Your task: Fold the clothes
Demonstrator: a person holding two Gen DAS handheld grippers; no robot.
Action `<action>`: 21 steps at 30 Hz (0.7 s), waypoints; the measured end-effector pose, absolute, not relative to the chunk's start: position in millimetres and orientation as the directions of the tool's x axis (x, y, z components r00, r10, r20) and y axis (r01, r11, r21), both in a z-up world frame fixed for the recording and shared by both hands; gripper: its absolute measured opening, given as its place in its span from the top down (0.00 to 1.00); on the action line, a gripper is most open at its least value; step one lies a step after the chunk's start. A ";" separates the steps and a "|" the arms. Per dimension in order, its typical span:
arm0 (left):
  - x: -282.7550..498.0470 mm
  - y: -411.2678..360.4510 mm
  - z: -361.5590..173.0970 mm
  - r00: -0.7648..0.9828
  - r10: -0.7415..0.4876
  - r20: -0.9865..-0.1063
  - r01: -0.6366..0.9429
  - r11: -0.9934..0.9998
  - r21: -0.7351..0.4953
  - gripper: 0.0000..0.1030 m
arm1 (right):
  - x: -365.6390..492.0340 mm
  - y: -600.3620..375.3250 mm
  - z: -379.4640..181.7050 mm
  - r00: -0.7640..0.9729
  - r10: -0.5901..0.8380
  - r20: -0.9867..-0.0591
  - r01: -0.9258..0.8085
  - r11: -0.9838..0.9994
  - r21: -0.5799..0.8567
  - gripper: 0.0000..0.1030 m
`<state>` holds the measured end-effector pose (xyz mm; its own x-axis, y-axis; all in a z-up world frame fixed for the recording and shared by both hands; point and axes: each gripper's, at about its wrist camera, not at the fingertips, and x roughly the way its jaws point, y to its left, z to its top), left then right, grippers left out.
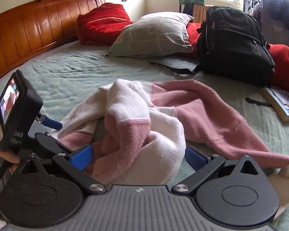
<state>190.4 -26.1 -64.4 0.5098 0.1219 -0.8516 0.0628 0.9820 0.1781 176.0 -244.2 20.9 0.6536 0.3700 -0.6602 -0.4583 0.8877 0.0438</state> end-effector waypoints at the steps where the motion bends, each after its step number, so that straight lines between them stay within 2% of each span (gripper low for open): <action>1: 187.4 -20.9 -62.1 0.508 0.146 -0.849 0.052 0.978 0.200 0.00 | 175.8 -246.1 21.4 0.656 0.371 -0.657 -0.456 0.889 0.046 0.00; 5: 177.6 -1.0 -54.0 0.496 0.227 -0.838 0.011 0.963 0.268 0.00 | 179.0 -250.3 19.6 0.659 0.365 -0.657 -0.441 0.896 0.055 0.00; 12: 174.1 24.1 -47.1 0.469 0.249 -0.847 -0.043 0.965 0.259 0.01 | 178.2 -245.0 16.2 0.649 0.381 -0.658 -0.453 0.889 0.068 0.00; 15: 176.1 15.0 -55.8 0.447 0.214 -0.869 0.005 0.970 0.242 0.01 | 176.2 -241.4 17.9 0.650 0.386 -0.655 -0.457 0.887 0.069 0.00; 21: 171.6 31.6 -49.1 0.465 0.370 -0.804 -0.027 0.914 0.405 0.00 | 172.4 -243.6 21.9 0.656 0.399 -0.641 -0.465 0.882 0.073 0.00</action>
<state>171.6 31.6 -49.1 0.4647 0.3703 -0.8043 -0.0272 0.9139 0.4050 172.4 -243.6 21.9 0.6561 0.3986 -0.6408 -0.4646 0.8825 0.0732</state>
